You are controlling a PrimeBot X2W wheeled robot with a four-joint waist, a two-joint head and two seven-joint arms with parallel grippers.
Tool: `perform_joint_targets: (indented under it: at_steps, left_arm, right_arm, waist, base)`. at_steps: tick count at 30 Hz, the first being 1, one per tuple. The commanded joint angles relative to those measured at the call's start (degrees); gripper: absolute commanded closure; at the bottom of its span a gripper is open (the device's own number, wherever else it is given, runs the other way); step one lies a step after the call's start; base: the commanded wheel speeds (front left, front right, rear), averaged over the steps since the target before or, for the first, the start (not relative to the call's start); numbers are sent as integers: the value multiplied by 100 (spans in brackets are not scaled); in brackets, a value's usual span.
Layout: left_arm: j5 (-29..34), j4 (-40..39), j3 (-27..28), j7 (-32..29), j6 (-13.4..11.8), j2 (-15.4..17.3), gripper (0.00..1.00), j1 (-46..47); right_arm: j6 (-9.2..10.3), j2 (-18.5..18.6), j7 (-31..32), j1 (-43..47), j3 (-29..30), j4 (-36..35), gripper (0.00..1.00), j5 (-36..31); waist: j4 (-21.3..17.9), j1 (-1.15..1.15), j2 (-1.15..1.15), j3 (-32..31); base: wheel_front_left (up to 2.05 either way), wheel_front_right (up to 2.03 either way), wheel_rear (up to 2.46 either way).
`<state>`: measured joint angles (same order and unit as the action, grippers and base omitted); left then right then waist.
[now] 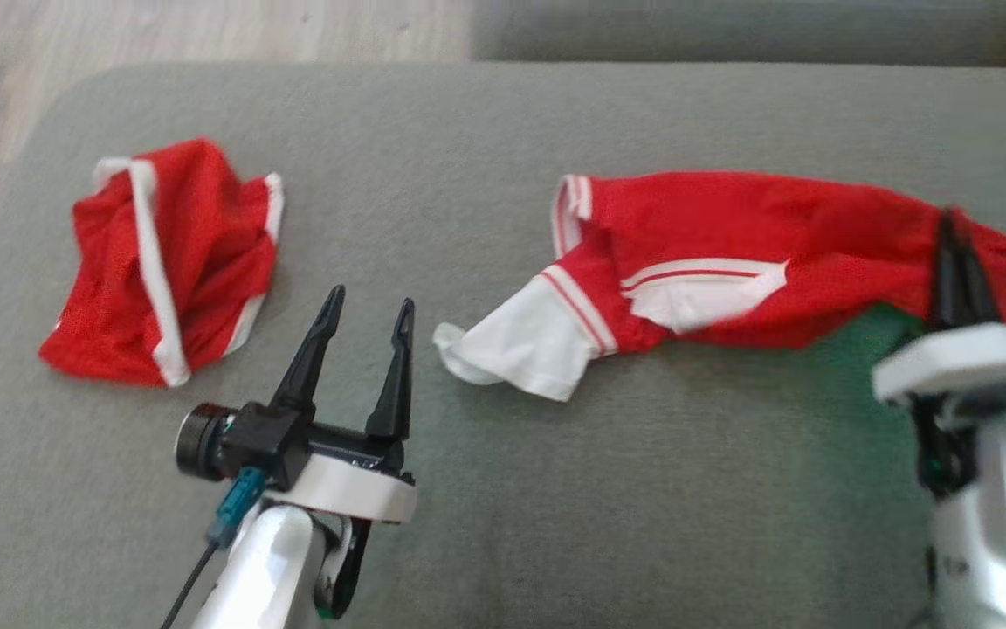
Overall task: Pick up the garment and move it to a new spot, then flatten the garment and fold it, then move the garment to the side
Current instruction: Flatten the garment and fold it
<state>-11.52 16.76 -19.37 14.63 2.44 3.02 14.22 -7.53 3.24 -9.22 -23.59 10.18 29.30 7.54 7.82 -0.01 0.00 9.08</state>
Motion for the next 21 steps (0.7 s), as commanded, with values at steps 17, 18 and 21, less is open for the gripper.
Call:
perform_joint_targets:
  at_steps: [17,18,21]
  left_arm:
    - [56,-188,332,37,-22,39,0,-141]
    - [58,-187,326,37,-19,37,0,-136]
    - [62,-181,311,37,-3,30,0,-129]
  right_arm:
    - [4,-36,1694,2170,1840,-2454,0,-87]
    - [4,-36,1604,2132,1798,-2501,0,-59]
    - [4,-36,1217,2044,1368,-2719,0,72]
  waist:
    - [-918,1,0,-750]
    - [-911,1,0,-755]
    - [-866,1,0,-762]
  base:
    - [0,0,0]
    - [0,0,0]
    - [0,0,0]
